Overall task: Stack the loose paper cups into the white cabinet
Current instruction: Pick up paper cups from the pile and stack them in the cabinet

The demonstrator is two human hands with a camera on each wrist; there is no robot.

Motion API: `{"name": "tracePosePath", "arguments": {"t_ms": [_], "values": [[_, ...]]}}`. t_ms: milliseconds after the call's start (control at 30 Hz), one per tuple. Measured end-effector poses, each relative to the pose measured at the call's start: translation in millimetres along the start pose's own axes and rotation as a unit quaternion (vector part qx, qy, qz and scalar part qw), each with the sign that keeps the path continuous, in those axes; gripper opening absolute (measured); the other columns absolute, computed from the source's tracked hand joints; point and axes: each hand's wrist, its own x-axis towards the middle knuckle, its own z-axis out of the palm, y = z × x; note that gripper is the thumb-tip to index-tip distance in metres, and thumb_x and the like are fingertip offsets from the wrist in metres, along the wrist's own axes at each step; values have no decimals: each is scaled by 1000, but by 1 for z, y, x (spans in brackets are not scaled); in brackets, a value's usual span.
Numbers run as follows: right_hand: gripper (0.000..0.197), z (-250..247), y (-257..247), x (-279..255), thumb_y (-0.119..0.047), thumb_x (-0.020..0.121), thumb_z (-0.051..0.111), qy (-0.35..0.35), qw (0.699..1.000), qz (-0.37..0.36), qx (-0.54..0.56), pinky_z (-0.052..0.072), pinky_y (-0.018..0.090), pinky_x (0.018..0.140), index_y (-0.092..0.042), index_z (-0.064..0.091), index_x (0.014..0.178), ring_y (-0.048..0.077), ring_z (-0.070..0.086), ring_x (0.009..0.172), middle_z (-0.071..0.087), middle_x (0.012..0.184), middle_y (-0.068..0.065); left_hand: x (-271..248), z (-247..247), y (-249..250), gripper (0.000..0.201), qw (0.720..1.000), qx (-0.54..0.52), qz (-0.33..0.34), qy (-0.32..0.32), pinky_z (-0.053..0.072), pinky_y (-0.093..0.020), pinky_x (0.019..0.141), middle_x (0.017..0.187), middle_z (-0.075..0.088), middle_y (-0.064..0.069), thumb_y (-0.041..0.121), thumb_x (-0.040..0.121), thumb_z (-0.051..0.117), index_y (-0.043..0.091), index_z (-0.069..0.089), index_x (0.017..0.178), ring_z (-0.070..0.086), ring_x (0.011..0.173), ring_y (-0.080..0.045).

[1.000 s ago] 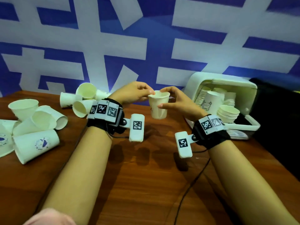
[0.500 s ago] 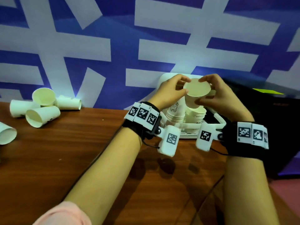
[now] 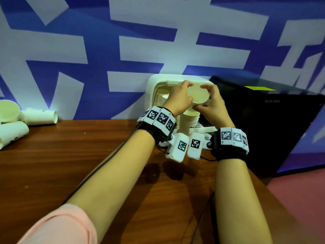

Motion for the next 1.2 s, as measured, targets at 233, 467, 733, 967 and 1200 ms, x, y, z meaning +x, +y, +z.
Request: {"name": "tracePosePath", "arguments": {"t_ms": [233, 467, 733, 967, 1200], "values": [[68, 17, 22, 1, -20, 77, 78, -22, 998, 61, -15, 47, 44, 99, -15, 42, 135, 23, 58, 111, 53, 132, 1, 0, 19, -2, 55, 997, 41, -32, -51, 24, -31, 112, 152, 27, -18, 7, 99, 41, 3, 18, 149, 28, 140, -28], [74, 31, 31, -2, -21, 80, 75, -69, 985, 158, -3, 49, 43, 99, -13, 38, 143, 24, 60, 114, 59, 131, 11, 0, 29, -9, 40, 975, 110, -106, -162, 37, -33, 96, 139, 43, -23, 7, 99, 38, -4, 34, 137, 45, 125, -32], [77, 34, 40, -4, -16, 81, 71, -102, 975, 194, -28, 47, 48, 99, -12, 32, 147, 28, 54, 123, 51, 140, 14, -1, 42, -8, 32, 945, 214, -114, -219, 41, -33, 93, 129, 49, -24, 0, 95, 37, -8, 50, 123, 49, 119, -32], [53, 33, 31, -10, -8, 89, 64, -141, 976, 159, -56, 42, 35, 100, -8, 44, 138, 29, 53, 124, 41, 146, 13, -1, 53, -11, 55, 925, 263, -146, -231, 25, -45, 116, 154, 12, -27, 6, 94, 38, -7, 21, 145, 15, 145, -35], [41, 30, 25, -11, -5, 85, 66, -141, 976, 150, -70, 40, 24, 93, 3, 55, 124, 17, 50, 113, 51, 118, 7, -2, 50, -13, 61, 928, 245, -121, -254, 4, -47, 120, 159, -9, -20, 2, 96, 35, -1, 8, 151, -11, 147, -31]]}}
